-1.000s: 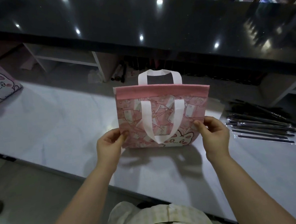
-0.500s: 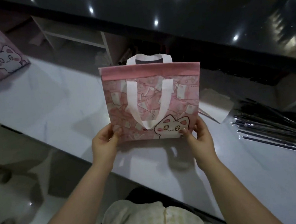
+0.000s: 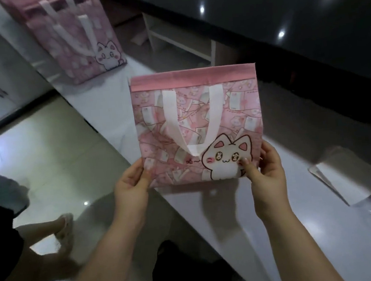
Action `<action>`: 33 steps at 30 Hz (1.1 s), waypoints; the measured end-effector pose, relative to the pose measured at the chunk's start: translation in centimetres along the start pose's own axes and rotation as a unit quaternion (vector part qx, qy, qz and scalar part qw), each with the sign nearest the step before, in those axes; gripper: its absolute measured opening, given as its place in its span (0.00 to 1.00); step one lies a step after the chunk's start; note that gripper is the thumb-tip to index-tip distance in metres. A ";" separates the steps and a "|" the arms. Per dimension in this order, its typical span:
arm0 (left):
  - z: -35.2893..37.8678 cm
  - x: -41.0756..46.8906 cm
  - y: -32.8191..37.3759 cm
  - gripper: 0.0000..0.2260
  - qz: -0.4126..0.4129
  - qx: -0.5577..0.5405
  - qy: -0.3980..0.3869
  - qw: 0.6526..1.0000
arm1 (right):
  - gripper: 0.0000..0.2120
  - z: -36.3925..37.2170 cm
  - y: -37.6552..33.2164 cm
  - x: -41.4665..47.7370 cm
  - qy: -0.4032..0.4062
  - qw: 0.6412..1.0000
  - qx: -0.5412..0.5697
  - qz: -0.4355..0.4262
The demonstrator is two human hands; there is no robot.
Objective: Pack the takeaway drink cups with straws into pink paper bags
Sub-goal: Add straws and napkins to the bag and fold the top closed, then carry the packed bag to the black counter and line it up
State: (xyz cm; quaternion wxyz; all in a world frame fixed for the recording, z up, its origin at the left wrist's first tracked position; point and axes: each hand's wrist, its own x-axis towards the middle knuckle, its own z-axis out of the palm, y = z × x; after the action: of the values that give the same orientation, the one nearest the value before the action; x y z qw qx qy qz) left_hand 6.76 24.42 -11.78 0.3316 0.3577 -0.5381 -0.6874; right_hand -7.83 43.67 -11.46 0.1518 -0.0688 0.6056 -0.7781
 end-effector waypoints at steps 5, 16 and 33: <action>-3.4 2.1 3.4 0.14 -0.005 -0.036 0.053 0.998 | 0.20 5.2 -1.7 1.5 -0.049 0.999 -0.008 -0.009; -18.0 12.0 13.0 0.10 0.056 -0.107 0.174 0.977 | 0.17 27.2 -2.4 3.6 -0.237 0.971 -0.034 -0.016; -42.8 35.0 30.6 0.10 0.127 -0.079 0.197 0.969 | 0.19 67.0 -2.3 9.0 -0.321 0.947 0.012 0.023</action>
State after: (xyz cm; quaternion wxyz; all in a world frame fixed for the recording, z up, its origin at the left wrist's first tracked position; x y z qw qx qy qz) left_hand 26.89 -32.70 6.36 0.5429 0.3871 -0.4474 -0.5960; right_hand 2.80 -20.50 7.28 0.3570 -0.2991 0.5169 -0.7182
